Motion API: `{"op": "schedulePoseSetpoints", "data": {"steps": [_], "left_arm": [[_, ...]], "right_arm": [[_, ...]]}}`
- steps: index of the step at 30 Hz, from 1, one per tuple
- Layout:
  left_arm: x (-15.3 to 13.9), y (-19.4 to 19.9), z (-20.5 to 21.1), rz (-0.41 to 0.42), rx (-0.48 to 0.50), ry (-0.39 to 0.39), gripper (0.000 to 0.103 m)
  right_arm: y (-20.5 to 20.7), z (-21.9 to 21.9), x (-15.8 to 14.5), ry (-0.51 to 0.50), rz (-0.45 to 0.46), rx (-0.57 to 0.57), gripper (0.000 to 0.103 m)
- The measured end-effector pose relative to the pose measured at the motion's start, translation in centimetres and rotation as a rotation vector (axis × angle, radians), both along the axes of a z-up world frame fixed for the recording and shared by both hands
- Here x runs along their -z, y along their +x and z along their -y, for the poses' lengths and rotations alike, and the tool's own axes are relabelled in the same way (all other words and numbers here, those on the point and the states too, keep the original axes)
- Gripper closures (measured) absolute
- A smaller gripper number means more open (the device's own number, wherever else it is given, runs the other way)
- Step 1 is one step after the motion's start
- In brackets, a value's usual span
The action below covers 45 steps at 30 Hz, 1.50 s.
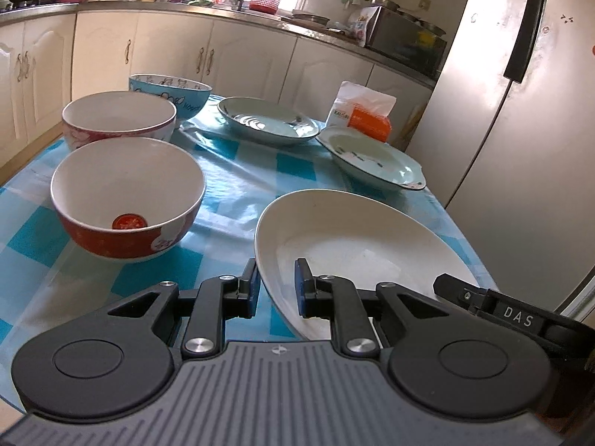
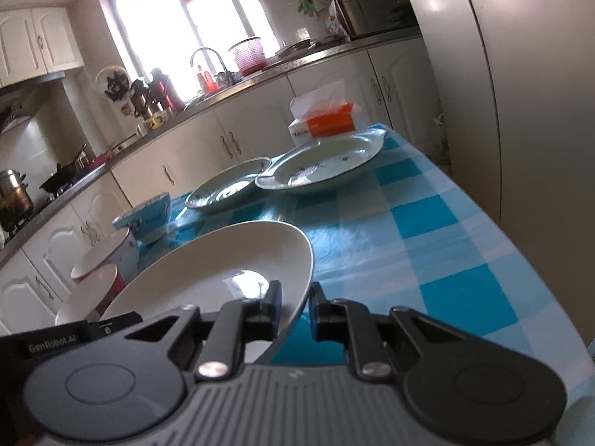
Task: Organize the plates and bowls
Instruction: 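Lift the white plate with both grippers and carry it toward the bowls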
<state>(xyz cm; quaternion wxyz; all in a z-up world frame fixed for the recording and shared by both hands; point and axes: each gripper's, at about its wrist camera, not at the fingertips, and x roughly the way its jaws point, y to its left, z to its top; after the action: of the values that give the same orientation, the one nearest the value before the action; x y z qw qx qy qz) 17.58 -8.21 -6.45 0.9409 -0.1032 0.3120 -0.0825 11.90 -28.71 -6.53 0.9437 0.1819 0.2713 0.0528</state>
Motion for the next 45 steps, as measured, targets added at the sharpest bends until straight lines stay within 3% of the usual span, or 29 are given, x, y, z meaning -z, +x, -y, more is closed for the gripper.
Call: {"op": "schedulePoseSetpoints", "data": {"steps": [9,22,30,33,35,45], "left_arm": [[1.4,0.1,-0.6,-0.041,-0.001,-0.005,0.086],[1.7,-0.2,-1.4,-0.043,0.015,-0.028,0.084],[0.9,-2.2,-3.0,-0.032,0.014,-0.037,0.067],[0.5,-3.2,-4.5,-0.023,0.013,-0.038,0.05],[0.1,-3.7,-5.4,-0.026,-0.012,-0.015,0.059],[0.4,-1.3,-9.6,-0.017,-0.117,0.034,0.059]], "right_arm": [[0.0,-0.4,1.6,-0.007,-0.037,-0.006,0.089],[-0.1,-0.9,1.6,-0.032,-0.044,-0.019,0.085],[0.0,-1.0,1.6,-0.033,-0.041,-0.031,0.079],[-0.1,-0.9,1.6,-0.024,-0.042,-0.032,0.079],[-0.1,-0.8,1.6,-0.022,-0.041,-0.033,0.078],[-0.1,-0.8,1.7,-0.017,-0.036,-0.038,0.077]]}}
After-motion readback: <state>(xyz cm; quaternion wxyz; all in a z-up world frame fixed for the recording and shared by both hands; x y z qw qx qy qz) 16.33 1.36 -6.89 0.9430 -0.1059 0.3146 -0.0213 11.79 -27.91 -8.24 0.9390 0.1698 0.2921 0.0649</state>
